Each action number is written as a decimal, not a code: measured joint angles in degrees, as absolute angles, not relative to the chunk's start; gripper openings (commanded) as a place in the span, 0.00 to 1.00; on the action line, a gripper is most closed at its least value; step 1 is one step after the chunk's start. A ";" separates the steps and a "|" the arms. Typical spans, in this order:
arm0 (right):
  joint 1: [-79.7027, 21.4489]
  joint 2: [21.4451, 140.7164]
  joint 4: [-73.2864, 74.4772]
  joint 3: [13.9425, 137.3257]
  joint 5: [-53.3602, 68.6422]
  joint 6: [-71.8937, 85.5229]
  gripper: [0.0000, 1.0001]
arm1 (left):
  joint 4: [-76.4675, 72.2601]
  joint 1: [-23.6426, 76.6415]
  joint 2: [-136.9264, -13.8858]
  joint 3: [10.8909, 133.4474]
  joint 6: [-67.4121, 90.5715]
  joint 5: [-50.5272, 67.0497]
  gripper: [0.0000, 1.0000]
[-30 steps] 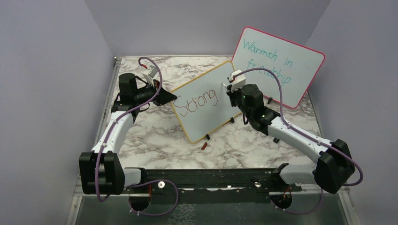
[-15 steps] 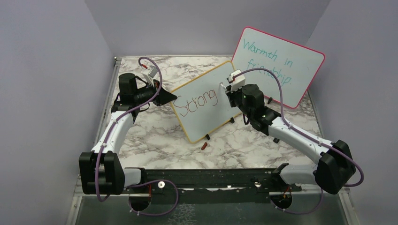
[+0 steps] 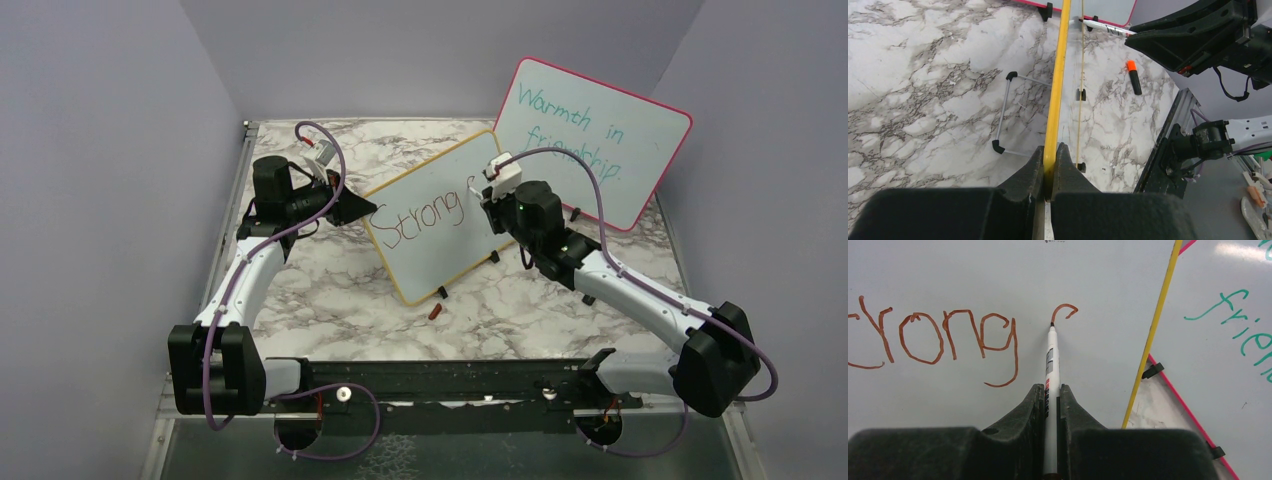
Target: Write a sentence on the whiteboard
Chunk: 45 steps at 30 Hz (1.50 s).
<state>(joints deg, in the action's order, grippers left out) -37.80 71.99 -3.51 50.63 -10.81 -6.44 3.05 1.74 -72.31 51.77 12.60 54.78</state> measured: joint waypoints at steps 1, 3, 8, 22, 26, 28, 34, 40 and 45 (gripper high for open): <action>-37.80 71.99 -3.38 50.63 -10.79 -6.42 0.01 | 3.05 1.74 -72.31 51.77 12.60 54.78 0.00; -37.80 71.99 -3.09 50.63 -10.79 -6.28 0.01 | 3.07 1.74 -72.31 51.77 12.60 54.76 0.00; -37.80 71.99 -1.72 50.63 -10.92 -5.98 0.01 | 3.07 1.74 -72.31 51.77 12.60 54.65 0.00; -37.80 72.05 0.21 51.16 -13.13 -5.15 0.01 | 3.18 1.74 -72.34 51.86 12.60 54.59 0.00; -37.82 72.07 0.30 51.16 -14.15 -4.86 0.01 | 3.18 1.74 -72.34 51.86 12.60 54.59 0.00; -37.82 72.18 0.54 51.16 -14.76 -4.67 0.01 | 3.20 1.74 -72.34 51.86 12.60 54.59 0.00; -37.82 72.34 0.69 51.16 -16.03 -4.49 0.01 | 3.27 1.74 -72.34 51.92 12.60 54.59 0.00; -37.82 72.44 0.10 51.16 -16.29 -4.54 0.01 | 3.46 1.74 -72.34 51.96 12.60 54.59 0.00; -37.80 72.79 -1.13 51.16 -17.15 -4.58 0.01 | 3.53 1.74 -72.34 51.96 12.60 54.59 0.00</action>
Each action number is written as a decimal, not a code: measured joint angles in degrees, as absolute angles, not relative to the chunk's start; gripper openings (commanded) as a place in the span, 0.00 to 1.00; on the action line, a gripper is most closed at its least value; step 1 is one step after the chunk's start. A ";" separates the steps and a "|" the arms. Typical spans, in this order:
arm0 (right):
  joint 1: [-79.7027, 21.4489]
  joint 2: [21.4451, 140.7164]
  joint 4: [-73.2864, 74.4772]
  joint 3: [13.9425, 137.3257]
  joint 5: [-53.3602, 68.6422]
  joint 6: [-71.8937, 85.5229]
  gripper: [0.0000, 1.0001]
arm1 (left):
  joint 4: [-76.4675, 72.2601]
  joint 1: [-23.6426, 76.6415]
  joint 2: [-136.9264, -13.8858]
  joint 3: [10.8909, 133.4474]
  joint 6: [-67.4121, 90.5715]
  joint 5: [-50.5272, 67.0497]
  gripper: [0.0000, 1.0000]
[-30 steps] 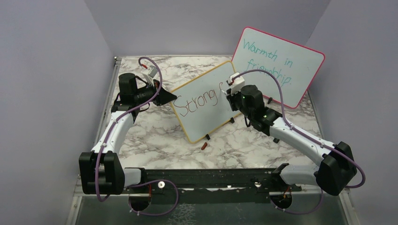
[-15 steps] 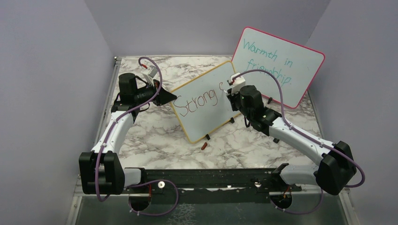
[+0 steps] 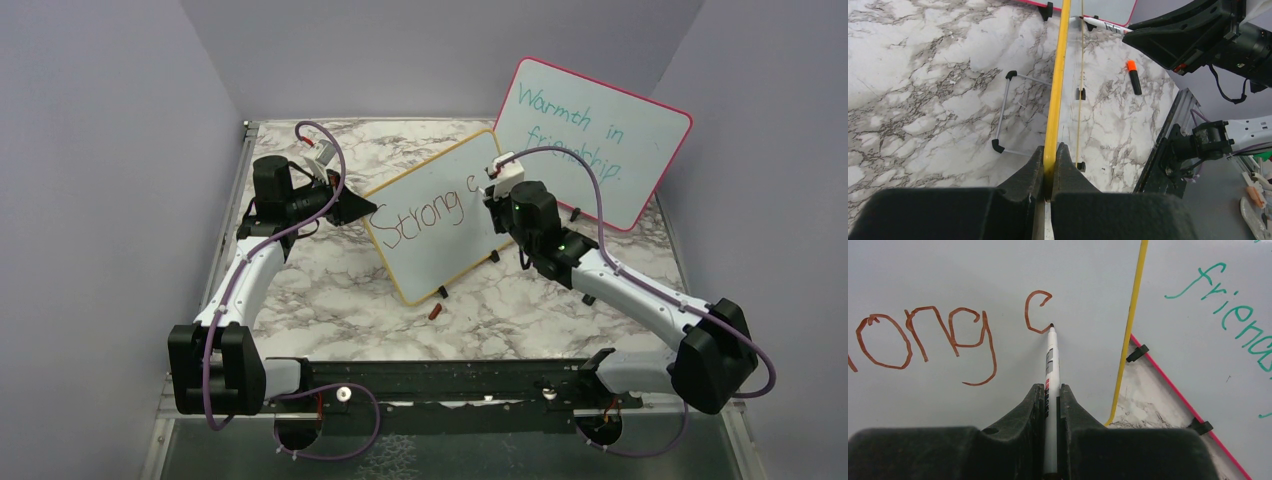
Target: Write a sentence on the whiteboard
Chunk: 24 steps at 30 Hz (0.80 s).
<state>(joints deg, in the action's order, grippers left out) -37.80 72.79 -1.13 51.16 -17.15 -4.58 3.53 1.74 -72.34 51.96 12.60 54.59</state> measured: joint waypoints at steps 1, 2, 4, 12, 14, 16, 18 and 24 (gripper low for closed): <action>-37.80 72.90 -1.50 51.16 -17.30 -4.60 0.01 | 3.53 1.74 -72.34 51.96 12.60 54.59 0.00; -37.80 73.03 -1.85 51.16 -17.39 -4.62 0.01 | 3.53 1.74 -72.34 51.96 12.58 54.57 0.00; -37.80 73.21 -2.37 51.18 -17.52 -4.80 0.01 | 3.55 1.74 -72.34 51.99 12.60 54.57 0.00; -37.80 73.45 -3.97 51.46 -17.26 -5.58 0.01 | 3.60 1.74 -72.34 52.01 12.58 54.59 0.00; -37.80 73.49 -4.38 51.55 -17.04 -5.65 0.01 | 3.60 1.74 -72.34 52.01 12.58 54.59 0.00; -37.80 73.52 -4.49 51.77 -16.78 -5.65 0.01 | 3.62 1.74 -72.34 52.01 12.58 54.59 0.00; -37.80 73.52 -4.64 52.14 -16.34 -5.65 0.01 | 3.62 1.74 -72.34 52.01 12.56 54.61 0.00; -37.80 73.56 -5.08 52.45 -15.75 -5.67 0.01 | 3.64 1.74 -72.34 52.03 12.51 54.61 0.00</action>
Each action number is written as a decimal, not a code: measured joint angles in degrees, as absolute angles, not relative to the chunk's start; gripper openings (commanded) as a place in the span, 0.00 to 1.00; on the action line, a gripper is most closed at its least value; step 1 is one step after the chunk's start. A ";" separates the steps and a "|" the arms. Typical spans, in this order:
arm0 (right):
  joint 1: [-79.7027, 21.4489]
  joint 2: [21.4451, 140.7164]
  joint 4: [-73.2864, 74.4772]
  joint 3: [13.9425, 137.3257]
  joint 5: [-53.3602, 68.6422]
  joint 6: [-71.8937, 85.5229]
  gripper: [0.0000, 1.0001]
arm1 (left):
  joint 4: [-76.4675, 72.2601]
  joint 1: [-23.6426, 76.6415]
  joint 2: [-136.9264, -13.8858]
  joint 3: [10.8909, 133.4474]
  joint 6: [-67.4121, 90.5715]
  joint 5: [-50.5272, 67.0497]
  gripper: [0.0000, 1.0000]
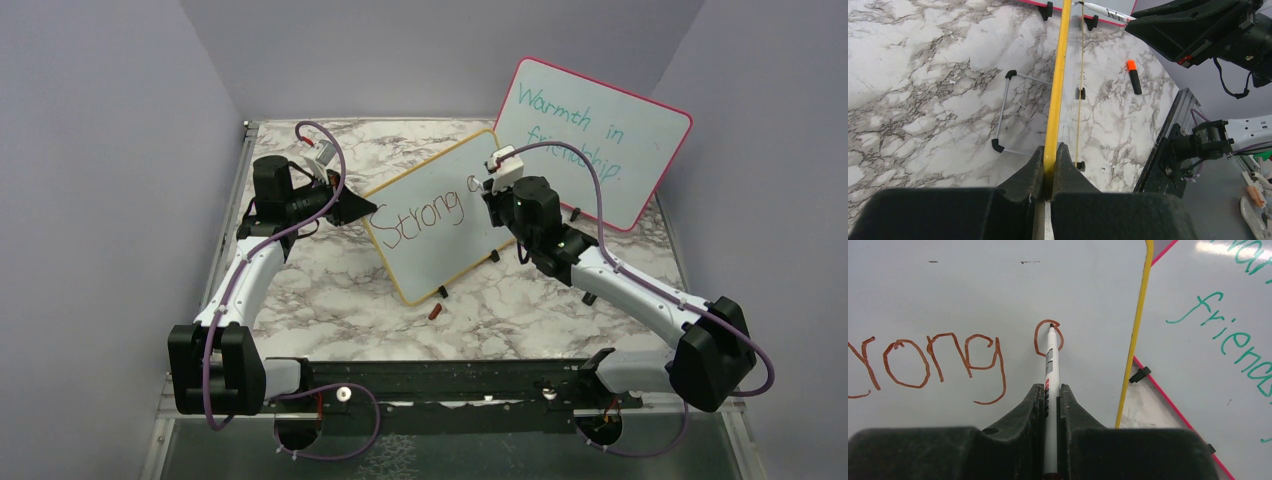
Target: Write a sentence on the whiteboard
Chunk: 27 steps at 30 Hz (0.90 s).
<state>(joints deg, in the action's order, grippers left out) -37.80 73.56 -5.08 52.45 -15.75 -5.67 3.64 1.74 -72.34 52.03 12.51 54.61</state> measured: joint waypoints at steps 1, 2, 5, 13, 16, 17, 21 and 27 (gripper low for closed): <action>-37.80 73.60 -5.08 52.45 -15.75 -5.67 0.01 | 3.64 1.74 -72.34 52.03 12.51 54.61 0.00; -37.80 73.63 -5.08 52.45 -15.75 -5.67 0.01 | 3.64 1.74 -72.34 52.03 12.51 54.61 0.00; -37.80 73.63 -5.08 52.45 -15.81 -5.67 0.01 | 3.66 1.74 -72.34 52.03 12.49 54.61 0.00; -37.80 73.65 -5.06 52.45 -16.47 -5.63 0.01 | 3.81 1.74 -72.34 52.07 12.43 54.61 0.00; -37.80 73.71 -5.02 52.45 -16.86 -5.63 0.01 | 3.84 1.74 -72.34 52.07 12.38 54.61 0.00; -37.80 73.73 -4.99 52.45 -16.97 -5.61 0.01 | 3.84 1.74 -72.34 52.07 12.38 54.61 0.00; -37.80 73.73 -4.95 52.42 -17.21 -5.54 0.01 | 3.88 1.74 -72.34 52.07 12.36 54.61 0.00; -37.80 73.60 -4.78 51.59 -17.72 -4.93 0.01 | 3.92 1.74 -72.34 52.07 12.36 54.59 0.00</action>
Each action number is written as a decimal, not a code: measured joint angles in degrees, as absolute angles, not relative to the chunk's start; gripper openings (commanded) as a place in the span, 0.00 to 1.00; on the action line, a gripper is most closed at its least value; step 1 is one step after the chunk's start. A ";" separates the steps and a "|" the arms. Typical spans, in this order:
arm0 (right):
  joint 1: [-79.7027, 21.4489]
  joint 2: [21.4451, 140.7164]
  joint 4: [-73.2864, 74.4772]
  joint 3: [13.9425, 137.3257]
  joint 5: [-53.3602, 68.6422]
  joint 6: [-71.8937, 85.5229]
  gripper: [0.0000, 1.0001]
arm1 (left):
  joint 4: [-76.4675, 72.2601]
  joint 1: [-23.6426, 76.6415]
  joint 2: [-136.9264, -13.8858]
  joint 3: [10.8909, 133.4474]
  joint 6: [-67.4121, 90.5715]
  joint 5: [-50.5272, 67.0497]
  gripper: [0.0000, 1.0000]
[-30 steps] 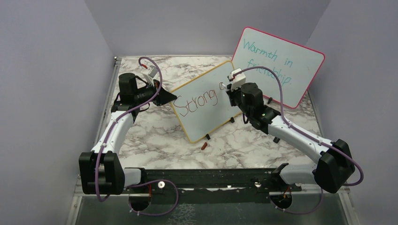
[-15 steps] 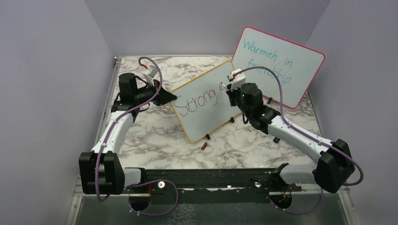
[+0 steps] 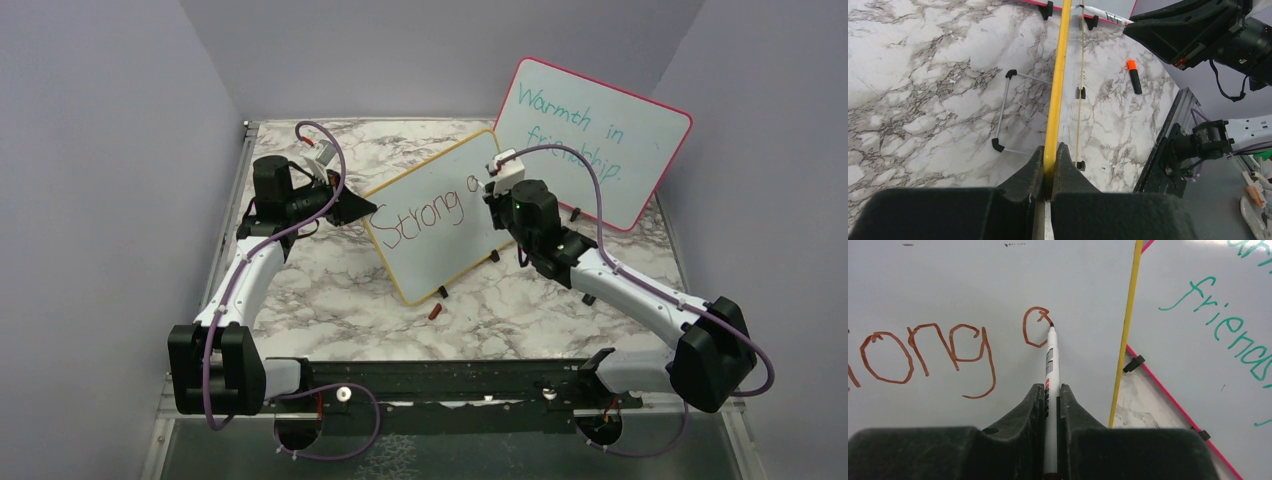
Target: Write a sentence on the whiteboard
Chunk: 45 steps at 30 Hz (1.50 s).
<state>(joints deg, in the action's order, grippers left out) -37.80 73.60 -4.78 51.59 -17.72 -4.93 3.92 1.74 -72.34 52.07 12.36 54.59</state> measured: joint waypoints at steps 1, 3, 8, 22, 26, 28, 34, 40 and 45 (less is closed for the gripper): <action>-37.80 73.49 -4.71 51.27 -17.87 -4.89 0.01 | 3.95 1.74 -72.34 52.07 12.34 54.59 0.00; -37.80 73.30 -4.49 50.74 -18.33 -4.67 0.01 | 3.95 1.74 -72.34 52.07 12.34 54.59 0.00; -37.80 72.97 -4.14 50.04 -18.79 -4.34 0.01 | 3.95 1.74 -72.34 52.07 12.36 54.59 0.00; -37.80 72.20 -3.33 49.19 -19.14 -3.46 0.01 | 3.97 1.74 -72.34 52.07 12.34 54.59 0.00; -37.80 71.64 -3.33 49.17 -19.20 -3.49 0.01 | 3.97 1.74 -72.34 52.07 12.34 54.61 0.00; -37.80 71.26 -3.36 49.17 -19.22 -3.51 0.01 | 3.97 1.74 -72.34 52.07 12.32 54.61 0.00; -37.76 70.70 -3.81 49.23 -19.20 -4.14 0.01 | 3.97 1.74 -72.34 52.07 12.29 54.61 0.00; -37.45 70.94 -4.82 49.54 -19.18 -4.58 0.01 | 3.97 1.74 -72.34 52.07 12.29 54.63 0.00; -37.36 71.66 -5.23 50.46 -19.05 -4.78 0.01 | 3.97 1.74 -72.34 52.07 12.27 54.63 0.00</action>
